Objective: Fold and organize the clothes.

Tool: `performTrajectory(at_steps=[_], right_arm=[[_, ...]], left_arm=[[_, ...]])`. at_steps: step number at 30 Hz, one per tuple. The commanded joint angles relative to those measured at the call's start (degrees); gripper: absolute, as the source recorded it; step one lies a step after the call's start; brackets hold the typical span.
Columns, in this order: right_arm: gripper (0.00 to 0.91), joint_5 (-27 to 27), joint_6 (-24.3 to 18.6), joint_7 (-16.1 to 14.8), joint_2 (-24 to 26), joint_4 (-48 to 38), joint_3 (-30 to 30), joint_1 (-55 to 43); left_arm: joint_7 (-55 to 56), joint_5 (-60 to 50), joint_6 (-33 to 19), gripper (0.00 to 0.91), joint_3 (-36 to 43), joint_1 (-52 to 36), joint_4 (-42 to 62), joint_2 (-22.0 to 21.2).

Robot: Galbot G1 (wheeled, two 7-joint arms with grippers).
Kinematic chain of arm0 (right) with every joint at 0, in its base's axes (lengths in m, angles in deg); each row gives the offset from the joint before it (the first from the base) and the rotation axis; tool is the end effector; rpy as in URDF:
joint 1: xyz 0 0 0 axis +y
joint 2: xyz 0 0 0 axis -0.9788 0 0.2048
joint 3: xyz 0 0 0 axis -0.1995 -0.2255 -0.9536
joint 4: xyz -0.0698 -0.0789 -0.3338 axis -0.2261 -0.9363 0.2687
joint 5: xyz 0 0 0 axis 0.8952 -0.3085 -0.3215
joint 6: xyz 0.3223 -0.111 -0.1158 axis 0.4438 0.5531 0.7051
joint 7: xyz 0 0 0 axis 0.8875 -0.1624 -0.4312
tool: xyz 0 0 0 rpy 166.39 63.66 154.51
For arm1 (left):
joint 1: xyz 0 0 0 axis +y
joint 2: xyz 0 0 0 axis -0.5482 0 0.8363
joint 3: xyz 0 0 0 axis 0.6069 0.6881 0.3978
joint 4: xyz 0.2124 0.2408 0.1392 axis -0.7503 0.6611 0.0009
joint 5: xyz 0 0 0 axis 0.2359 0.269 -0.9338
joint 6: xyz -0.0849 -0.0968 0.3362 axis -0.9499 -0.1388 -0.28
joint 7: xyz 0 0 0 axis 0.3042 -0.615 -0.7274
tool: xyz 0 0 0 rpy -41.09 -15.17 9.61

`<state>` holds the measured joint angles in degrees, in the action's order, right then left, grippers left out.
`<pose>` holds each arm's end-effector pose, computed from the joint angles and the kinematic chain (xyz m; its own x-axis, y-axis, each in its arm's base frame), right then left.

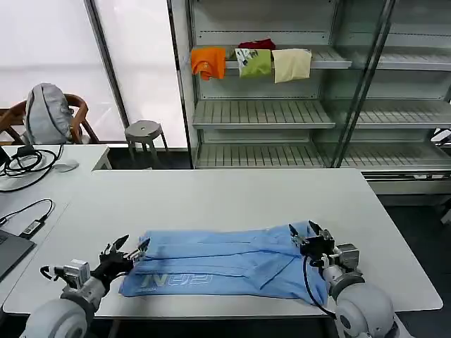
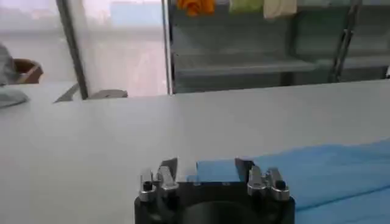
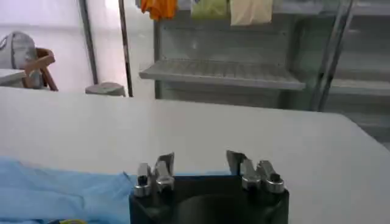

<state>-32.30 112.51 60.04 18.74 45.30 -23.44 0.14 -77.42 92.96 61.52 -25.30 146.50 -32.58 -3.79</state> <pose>0.2594 -0.0458 -0.2054 -0.9343 -0.1400 0.3277 -0.1643 0.9853 -0.0473 0.2359 0.1122 -0.2397 -0.8975 0.1316 0.4209 0.1423 0.9898 -0.0061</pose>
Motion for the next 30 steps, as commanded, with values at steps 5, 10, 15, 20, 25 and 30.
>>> performTrajectory(at_steps=[5,10,15,20,25,30], right_arm=[[0.907,-1.2,-0.2,-0.9,-0.3,2.9,3.5,2.4],[0.907,-1.9,-0.3,-1.0,-0.6,2.7,3.5,2.7],[0.907,-2.2,-0.3,-1.0,-0.7,3.0,3.3,2.8],[0.907,-2.4,-0.3,-1.0,-0.7,3.2,3.5,3.4],[0.907,-2.4,-0.3,-1.1,-0.6,3.4,4.1,4.0],[0.907,-2.6,-0.2,-1.1,-0.8,3.6,4.2,4.1]], left_arm=[[22.7,2.4,-4.9,0.907,8.4,3.2,-3.1,-3.6],[25.1,3.5,-6.3,0.907,9.6,2.6,-2.8,-4.0],[25.7,2.8,-7.0,0.907,10.8,1.3,-1.0,-4.8],[25.8,2.4,-8.0,0.907,11.4,0.6,-0.1,-4.9],[25.8,2.1,-8.0,0.907,12.8,0.2,-0.1,-5.1],[25.7,1.2,-7.8,0.907,14.6,0.4,-0.5,-5.5]])
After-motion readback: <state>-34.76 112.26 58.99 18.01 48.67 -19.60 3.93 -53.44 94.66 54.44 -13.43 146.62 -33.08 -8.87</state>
